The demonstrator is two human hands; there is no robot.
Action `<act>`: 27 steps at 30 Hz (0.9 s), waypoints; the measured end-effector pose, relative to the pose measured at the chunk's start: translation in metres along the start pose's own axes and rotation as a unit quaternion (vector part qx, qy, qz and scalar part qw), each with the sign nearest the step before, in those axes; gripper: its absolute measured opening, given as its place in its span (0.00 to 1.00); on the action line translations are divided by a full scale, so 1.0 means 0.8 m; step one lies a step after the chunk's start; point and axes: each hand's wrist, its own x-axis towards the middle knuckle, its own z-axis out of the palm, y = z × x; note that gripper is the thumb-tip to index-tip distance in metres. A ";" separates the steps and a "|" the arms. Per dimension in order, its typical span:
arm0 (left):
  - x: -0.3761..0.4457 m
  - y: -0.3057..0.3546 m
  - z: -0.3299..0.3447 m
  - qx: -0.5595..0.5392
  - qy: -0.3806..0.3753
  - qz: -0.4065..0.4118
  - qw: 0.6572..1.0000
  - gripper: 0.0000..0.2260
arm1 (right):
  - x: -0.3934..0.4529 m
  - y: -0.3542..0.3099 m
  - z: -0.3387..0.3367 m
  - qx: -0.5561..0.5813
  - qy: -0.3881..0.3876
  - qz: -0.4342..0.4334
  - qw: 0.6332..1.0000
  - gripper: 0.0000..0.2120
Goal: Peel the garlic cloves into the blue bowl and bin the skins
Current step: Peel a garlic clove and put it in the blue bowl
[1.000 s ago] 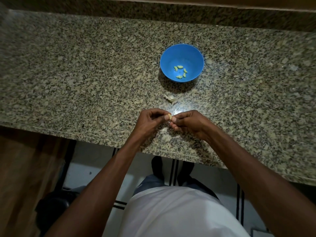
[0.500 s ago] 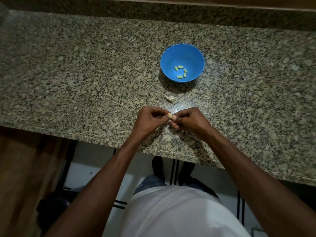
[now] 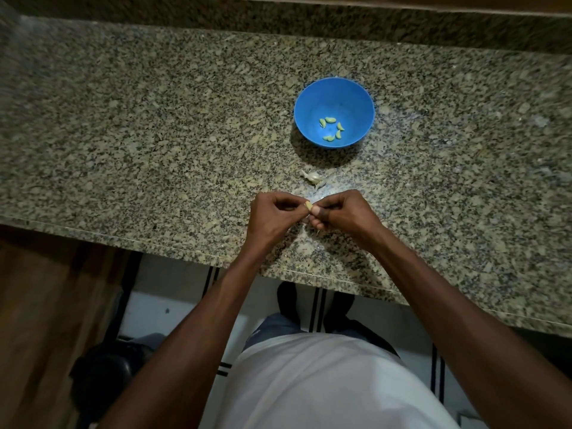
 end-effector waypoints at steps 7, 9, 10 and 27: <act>0.003 -0.001 -0.004 0.058 -0.039 0.005 0.998 0.06 | 0.000 0.002 -0.003 -0.019 -0.012 0.002 1.000 0.04; 0.003 0.000 -0.003 0.069 -0.041 0.005 0.997 0.05 | 0.000 0.000 -0.003 -0.025 -0.014 0.002 1.000 0.05; 0.003 0.000 -0.003 0.065 -0.042 0.002 0.997 0.05 | 0.001 0.000 -0.003 -0.025 -0.014 0.004 1.000 0.05; -0.009 -0.007 0.005 -0.110 0.019 -0.031 0.993 0.07 | -0.010 0.007 0.015 0.080 0.047 -0.050 0.994 0.10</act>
